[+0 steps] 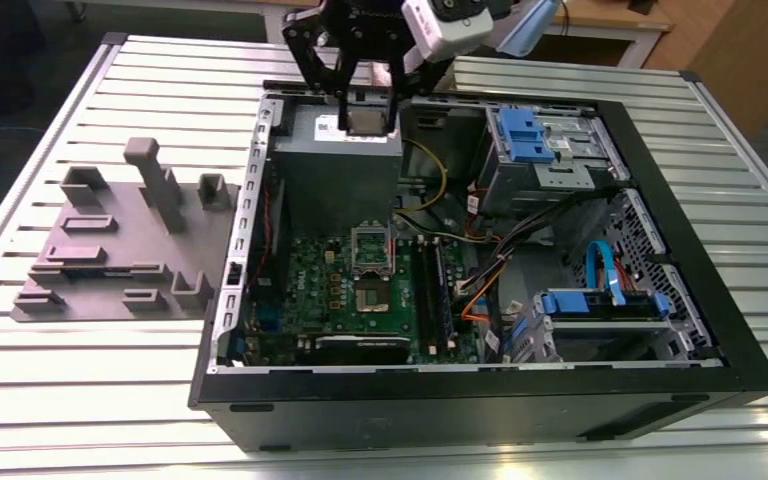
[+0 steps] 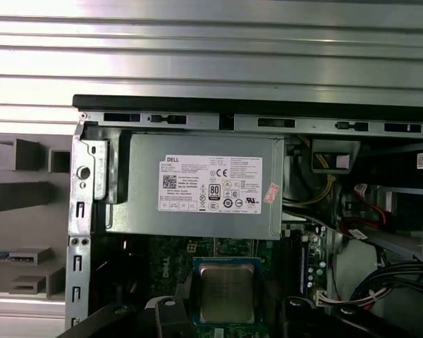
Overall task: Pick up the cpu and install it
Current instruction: 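Pick up the cpu and move it towards the insertion slot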
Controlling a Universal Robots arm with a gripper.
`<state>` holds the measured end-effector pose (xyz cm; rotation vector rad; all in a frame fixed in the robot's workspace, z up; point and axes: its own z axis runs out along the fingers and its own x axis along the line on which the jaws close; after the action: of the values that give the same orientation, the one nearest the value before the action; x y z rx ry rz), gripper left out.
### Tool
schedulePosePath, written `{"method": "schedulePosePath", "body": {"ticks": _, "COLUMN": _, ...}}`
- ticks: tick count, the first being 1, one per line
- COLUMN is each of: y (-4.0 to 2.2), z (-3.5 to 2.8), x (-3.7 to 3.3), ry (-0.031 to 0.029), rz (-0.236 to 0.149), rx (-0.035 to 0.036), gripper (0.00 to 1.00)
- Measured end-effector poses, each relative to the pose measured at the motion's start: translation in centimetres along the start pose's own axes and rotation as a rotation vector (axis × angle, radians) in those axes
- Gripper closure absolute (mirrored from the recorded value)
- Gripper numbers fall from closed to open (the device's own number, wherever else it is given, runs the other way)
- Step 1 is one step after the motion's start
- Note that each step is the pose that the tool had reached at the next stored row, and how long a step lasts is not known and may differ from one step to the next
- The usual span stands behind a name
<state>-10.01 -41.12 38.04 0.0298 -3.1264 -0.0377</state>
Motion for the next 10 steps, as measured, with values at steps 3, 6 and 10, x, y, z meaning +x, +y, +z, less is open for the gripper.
{"method": "schedulePosePath", "body": {"ticks": 3, "y": -0.01, "z": -0.01, "x": -0.64, "ry": 0.0000, "rz": 0.000, "rx": 0.0000, "gripper": 0.53}}
{"method": "schedulePosePath", "body": {"ticks": 6, "y": -0.03, "z": -0.02, "x": -1.28, "ry": 0.0000, "rz": 0.000, "rx": 0.0000, "gripper": 0.53}}
{"method": "schedulePosePath", "body": {"ticks": 10, "y": -0.04, "z": -0.03, "x": -2.12, "ry": 0.0000, "rz": 0.000, "rx": 0.0000, "gripper": 0.53}}
